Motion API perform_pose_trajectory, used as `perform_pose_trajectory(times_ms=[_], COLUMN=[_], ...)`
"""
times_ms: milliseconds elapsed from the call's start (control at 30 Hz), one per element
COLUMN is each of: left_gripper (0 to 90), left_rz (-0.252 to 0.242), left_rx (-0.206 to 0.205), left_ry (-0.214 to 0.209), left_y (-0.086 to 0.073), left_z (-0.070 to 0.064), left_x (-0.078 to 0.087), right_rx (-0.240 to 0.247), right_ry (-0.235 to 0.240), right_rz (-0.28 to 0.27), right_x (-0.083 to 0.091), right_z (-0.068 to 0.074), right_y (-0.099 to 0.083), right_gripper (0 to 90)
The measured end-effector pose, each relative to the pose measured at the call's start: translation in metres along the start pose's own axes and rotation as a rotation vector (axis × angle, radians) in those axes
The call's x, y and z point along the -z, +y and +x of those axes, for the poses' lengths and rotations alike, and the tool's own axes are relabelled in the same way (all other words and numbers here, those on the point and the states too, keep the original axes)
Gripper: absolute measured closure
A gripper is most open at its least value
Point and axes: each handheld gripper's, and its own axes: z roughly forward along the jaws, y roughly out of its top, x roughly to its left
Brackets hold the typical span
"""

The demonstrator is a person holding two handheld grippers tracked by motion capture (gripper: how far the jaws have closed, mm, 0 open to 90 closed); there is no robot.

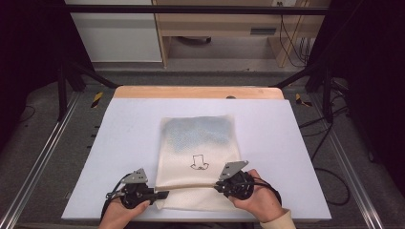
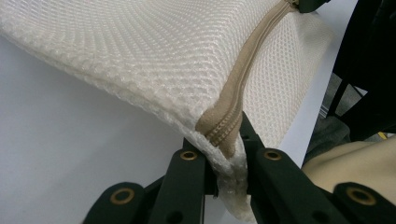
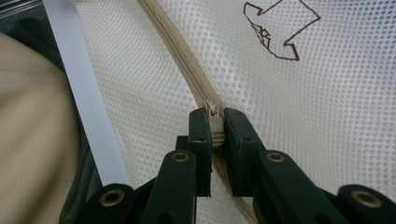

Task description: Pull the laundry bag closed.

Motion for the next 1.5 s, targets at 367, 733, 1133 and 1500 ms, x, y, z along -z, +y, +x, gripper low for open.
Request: perform_pose_trajectory(times_ms=[367,733,1133,1500], left_gripper=[84.6,84.6,84.6,84.6], left_rz=[0.0,0.002,0.004,0.004], left_rx=[-0.002,-0.001,-0.001,-0.004], left_ry=[0.004,0.001,0.004,0.01], left_y=[0.0,0.0,0.0,0.0], left_z=[0.0,0.0,0.001,0.001], left_x=[0.001,0.0,0.0,0.0], right_rx=[-0.021,-0.026,-0.048,-0.069], right_ry=[-0.013,-0.016,-0.031,-0.034], right_rz=[-0.006,-0.008,-0.008,-0.017], right_x=[0.005,0.007,0.011,0.016], right_z=[-0.003,-0.002,-0.007,-0.01], right_y=[-0.007,-0.011,-0.02,-0.027], right_gripper=[82.0,82.0,82.0,82.0])
